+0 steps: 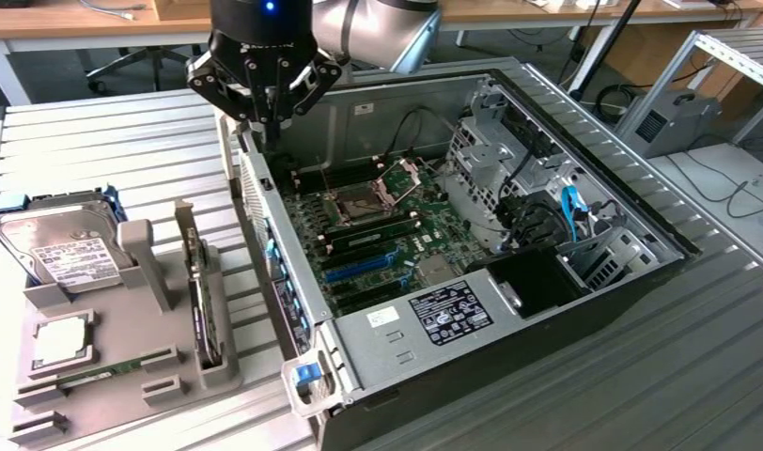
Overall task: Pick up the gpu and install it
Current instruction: 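Reach for the gpu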
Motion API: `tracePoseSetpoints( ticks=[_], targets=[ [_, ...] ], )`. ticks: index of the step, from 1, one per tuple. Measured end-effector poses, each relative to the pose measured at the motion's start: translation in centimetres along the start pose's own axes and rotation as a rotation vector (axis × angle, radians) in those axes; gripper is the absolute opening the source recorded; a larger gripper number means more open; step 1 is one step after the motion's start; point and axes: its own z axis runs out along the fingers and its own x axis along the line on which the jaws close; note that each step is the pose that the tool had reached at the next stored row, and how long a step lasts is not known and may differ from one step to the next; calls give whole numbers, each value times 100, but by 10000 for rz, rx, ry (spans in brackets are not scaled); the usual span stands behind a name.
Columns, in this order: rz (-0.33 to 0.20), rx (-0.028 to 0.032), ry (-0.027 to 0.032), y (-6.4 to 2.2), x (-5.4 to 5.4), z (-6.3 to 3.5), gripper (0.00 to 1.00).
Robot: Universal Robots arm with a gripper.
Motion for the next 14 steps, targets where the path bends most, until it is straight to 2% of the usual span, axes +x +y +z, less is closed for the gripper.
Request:
tracePoseSetpoints(
  ticks=[14],
  targets=[
    [0,0,0,-5,68,0,11]
  ],
)
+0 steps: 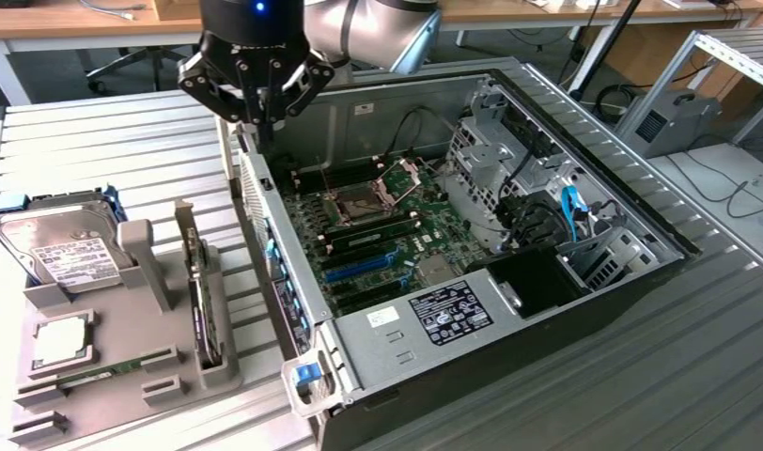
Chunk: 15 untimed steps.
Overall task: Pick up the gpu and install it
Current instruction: 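Reach for the gpu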
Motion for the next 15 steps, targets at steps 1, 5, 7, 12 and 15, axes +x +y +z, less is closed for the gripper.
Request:
tracePoseSetpoints(
  ticks=[1,5,7,12,15],
  targets=[
    [0,0,0,0,3,0,11],
    [1,0,0,-2,23,0,11],
    [1,-1,0,-3,40,-1,11],
    [0,0,0,-6,76,-2,11],
    [0,-1,0,-8,97,-2,11]
  ],
)
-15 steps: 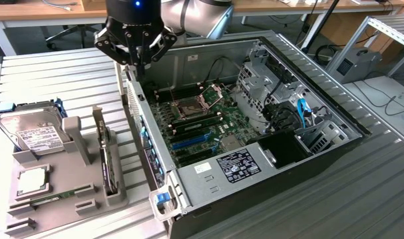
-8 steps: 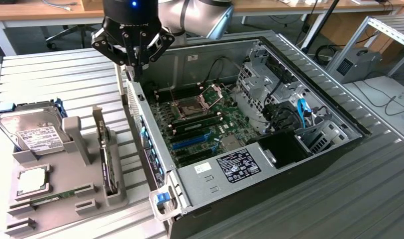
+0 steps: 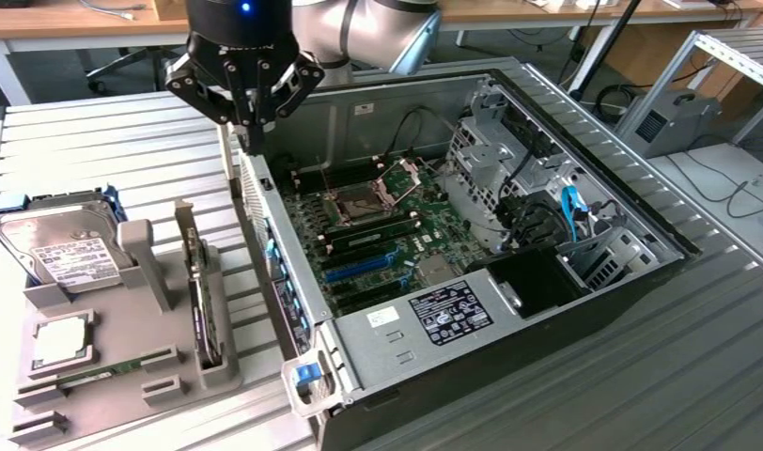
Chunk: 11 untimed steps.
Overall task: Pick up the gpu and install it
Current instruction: 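Reach for the gpu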
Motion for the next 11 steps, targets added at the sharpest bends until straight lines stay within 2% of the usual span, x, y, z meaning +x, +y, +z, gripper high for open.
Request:
tracePoseSetpoints(
  ticks=[11],
  targets=[
    [1,0,0,-6,77,-2,11]
  ],
)
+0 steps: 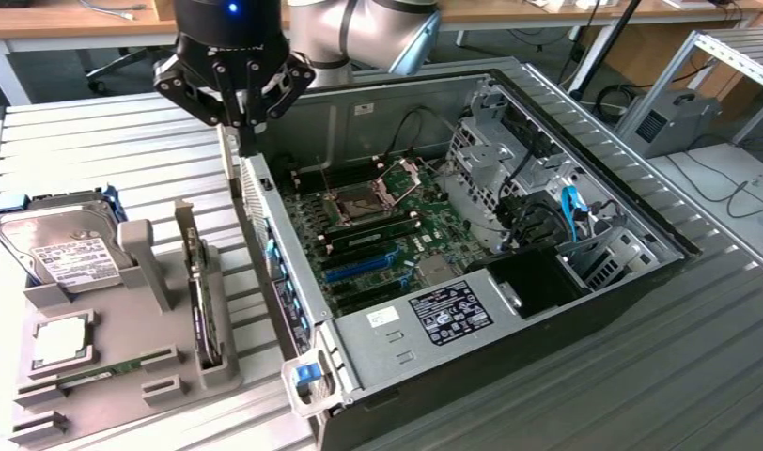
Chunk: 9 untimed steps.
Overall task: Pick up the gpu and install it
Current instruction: 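Reach for the gpu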
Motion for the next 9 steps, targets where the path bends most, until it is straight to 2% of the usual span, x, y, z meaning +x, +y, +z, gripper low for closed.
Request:
tracePoseSetpoints(
  ticks=[9],
  targets=[
    [0,1,0,-5,65,-2,11]
  ],
)
